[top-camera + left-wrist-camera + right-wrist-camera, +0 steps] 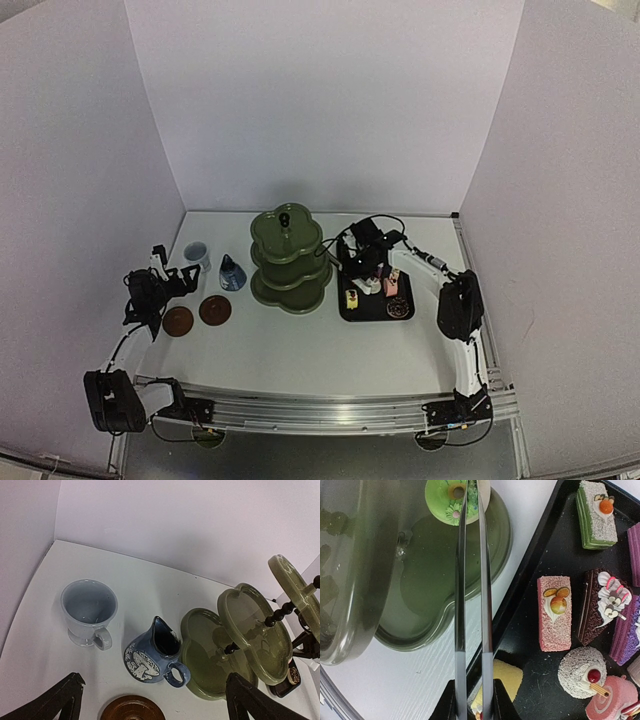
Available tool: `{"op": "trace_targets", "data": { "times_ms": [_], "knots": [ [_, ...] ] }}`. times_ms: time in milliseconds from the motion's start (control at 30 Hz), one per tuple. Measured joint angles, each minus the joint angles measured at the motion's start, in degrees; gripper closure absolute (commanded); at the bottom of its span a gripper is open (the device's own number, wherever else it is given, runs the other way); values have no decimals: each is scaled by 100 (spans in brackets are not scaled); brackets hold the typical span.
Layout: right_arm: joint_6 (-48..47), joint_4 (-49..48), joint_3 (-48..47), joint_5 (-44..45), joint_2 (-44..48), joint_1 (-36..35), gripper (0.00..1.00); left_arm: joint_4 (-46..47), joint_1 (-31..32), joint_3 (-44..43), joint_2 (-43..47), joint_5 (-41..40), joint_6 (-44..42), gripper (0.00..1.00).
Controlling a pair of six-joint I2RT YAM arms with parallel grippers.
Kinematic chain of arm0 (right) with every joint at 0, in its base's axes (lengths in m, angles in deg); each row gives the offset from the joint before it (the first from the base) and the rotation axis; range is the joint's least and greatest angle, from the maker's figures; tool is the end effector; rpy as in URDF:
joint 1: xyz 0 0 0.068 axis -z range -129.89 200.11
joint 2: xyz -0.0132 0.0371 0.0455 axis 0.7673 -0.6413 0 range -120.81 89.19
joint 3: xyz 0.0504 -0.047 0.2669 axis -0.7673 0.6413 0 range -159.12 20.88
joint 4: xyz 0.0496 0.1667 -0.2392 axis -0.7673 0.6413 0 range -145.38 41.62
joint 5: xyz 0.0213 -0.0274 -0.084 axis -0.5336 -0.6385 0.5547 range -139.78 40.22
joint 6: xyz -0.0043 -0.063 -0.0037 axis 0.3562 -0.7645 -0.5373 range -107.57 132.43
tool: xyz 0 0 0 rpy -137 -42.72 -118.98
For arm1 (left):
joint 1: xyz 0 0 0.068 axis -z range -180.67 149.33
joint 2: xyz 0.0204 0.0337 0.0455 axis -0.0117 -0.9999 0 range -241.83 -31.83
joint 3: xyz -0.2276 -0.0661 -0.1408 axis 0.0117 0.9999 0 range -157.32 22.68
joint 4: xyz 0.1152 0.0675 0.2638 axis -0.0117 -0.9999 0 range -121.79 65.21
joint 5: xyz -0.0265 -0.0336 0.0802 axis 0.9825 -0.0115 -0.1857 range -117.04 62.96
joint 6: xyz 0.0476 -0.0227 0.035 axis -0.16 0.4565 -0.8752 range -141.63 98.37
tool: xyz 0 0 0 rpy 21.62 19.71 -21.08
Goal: Serve the afternoon tea
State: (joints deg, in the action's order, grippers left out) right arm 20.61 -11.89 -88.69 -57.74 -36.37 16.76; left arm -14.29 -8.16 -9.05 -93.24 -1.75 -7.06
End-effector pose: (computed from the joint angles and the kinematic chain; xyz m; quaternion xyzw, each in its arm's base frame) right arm 0.4341 0.2939 0.2056 -0.2276 0.9353 0.1557 0.2218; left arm 0.2780 0.0157 0.2221 -0.0276 0.8048 -0.2130 0.5533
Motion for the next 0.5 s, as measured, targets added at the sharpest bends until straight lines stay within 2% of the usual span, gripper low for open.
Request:
{"op": "trace_targets", "data": {
  "times_ms": [300, 500],
  "knots": [
    [164, -91, 139, -214, 0, -143, 100, -2, 0, 0, 2, -1, -20, 0],
    [245, -121, 140, -265, 0, -233, 92, -1, 0, 0, 2, -3, -20, 0]
  ]
}}
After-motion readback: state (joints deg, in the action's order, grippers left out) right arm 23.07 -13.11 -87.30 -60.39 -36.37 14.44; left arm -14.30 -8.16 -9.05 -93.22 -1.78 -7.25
